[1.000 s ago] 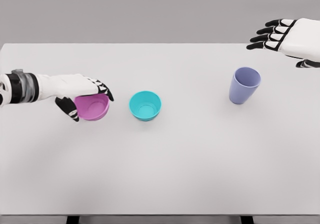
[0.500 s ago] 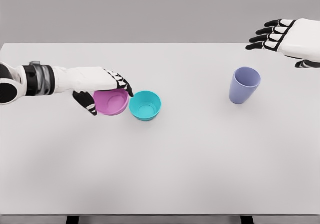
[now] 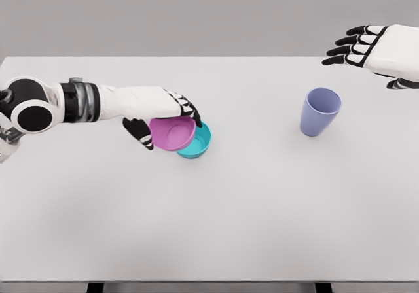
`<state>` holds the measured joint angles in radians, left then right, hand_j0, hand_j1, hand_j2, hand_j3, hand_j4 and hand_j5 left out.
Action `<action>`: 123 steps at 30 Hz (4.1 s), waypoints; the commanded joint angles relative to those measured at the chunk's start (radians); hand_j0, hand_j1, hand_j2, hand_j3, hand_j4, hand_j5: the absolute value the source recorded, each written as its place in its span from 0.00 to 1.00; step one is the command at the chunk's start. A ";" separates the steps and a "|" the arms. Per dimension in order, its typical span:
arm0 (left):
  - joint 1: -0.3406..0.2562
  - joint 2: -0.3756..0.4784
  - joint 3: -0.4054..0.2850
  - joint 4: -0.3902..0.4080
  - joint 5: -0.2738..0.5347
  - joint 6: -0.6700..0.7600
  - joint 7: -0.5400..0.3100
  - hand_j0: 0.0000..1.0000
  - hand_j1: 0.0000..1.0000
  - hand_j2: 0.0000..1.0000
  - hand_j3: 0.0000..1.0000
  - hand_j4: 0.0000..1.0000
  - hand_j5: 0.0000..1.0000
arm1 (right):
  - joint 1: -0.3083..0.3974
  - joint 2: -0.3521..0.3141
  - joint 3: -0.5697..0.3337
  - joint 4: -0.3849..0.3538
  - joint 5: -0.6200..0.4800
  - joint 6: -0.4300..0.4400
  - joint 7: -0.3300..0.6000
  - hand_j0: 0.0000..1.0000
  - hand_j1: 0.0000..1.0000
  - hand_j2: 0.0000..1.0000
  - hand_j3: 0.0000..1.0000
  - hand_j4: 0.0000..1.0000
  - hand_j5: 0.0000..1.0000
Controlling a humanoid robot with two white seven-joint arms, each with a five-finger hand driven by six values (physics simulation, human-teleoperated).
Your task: Stacking bowl and cup with both arms
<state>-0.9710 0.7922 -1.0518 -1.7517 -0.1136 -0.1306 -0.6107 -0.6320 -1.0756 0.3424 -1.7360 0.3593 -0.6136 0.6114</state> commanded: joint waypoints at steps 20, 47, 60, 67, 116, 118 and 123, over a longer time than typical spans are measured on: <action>-0.006 -0.139 -0.028 0.135 -0.009 0.026 0.000 0.73 0.73 0.73 0.73 0.73 0.73 | 0.002 -0.004 0.000 0.000 -0.003 0.003 -0.001 1.00 1.00 1.00 1.00 1.00 1.00; -0.003 -0.160 -0.050 0.199 -0.009 0.049 0.000 0.99 0.99 0.99 0.99 0.99 0.99 | 0.035 -0.009 -0.003 0.003 -0.003 0.003 -0.001 1.00 1.00 1.00 1.00 1.00 1.00; -0.008 -0.148 -0.037 0.178 0.003 0.034 0.000 1.00 1.00 1.00 1.00 1.00 1.00 | 0.049 -0.027 -0.005 0.019 -0.003 0.003 -0.001 1.00 1.00 1.00 1.00 1.00 1.00; 0.011 0.088 0.170 0.032 0.127 -0.420 0.000 1.00 1.00 1.00 1.00 1.00 1.00 | 0.054 0.000 0.026 0.101 0.020 0.003 -0.001 1.00 1.00 1.00 1.00 1.00 1.00; 0.640 0.168 0.771 0.250 0.465 -0.480 0.000 1.00 1.00 1.00 1.00 1.00 1.00 | -0.219 0.276 0.426 0.481 0.086 0.003 -0.001 1.00 1.00 1.00 1.00 1.00 1.00; 0.640 0.168 0.771 0.250 0.465 -0.480 0.000 1.00 1.00 1.00 1.00 1.00 1.00 | -0.219 0.276 0.432 0.478 0.086 0.003 -0.001 1.00 1.00 1.00 1.00 1.00 1.00; 0.640 0.167 0.771 0.250 0.466 -0.480 0.000 1.00 1.00 1.00 1.00 1.00 1.00 | -0.219 0.275 0.423 0.477 0.083 0.003 -0.001 0.79 0.79 0.79 0.79 0.79 0.79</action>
<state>-0.3313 0.9584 -0.2809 -1.5018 0.3444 -0.6136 -0.6113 -0.8514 -0.7994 0.7699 -1.2581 0.4475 -0.6134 0.6113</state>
